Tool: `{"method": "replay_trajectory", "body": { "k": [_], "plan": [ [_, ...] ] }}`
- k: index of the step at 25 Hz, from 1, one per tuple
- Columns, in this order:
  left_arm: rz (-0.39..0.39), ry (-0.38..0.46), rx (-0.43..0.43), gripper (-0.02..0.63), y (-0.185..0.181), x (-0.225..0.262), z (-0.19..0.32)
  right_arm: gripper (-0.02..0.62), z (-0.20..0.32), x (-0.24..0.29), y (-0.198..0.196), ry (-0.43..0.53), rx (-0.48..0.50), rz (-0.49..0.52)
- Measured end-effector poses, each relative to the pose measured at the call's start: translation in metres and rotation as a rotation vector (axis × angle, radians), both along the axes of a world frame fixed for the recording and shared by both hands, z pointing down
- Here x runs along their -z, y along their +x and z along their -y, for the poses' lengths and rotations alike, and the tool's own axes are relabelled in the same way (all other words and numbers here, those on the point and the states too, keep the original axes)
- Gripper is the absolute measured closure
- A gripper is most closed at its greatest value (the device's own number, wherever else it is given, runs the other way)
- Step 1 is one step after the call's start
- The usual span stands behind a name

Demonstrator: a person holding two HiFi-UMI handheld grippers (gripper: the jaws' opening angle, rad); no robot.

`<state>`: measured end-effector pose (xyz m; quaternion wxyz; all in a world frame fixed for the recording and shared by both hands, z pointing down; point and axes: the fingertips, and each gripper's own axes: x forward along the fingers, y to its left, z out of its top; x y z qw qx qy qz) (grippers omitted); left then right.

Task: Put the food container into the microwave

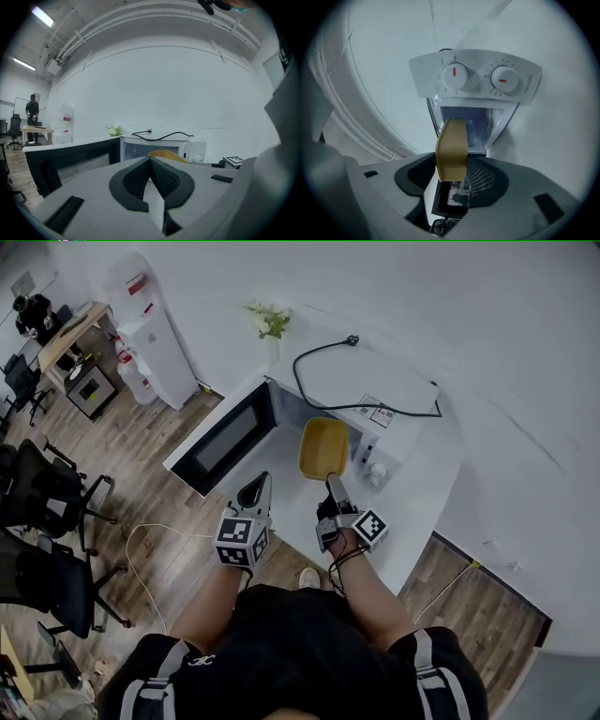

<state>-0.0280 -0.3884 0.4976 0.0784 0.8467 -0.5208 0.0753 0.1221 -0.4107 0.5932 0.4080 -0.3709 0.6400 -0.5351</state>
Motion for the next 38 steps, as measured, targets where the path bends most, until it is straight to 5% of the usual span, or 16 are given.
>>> {"method": "replay_trajectory", "body": {
  "k": [15, 23, 38],
  "plan": [
    [0.055, -0.046, -0.076, 0.594, -0.007, -0.019, 0.081, 0.382, 0.105, -0.036, 0.016, -0.083, -0.181, -0.004],
    [-0.004, -0.096, -0.086, 0.594, -0.033, -0.025, 0.106, 0.382, 0.141, -0.047, 0.021, -0.132, -0.290, 0.012],
    [0.005, -0.074, -0.167, 0.594, -0.046, -0.022, 0.132, 0.380, 0.197, -0.070, 0.013, -0.245, -0.421, 0.007]
  ]
}}
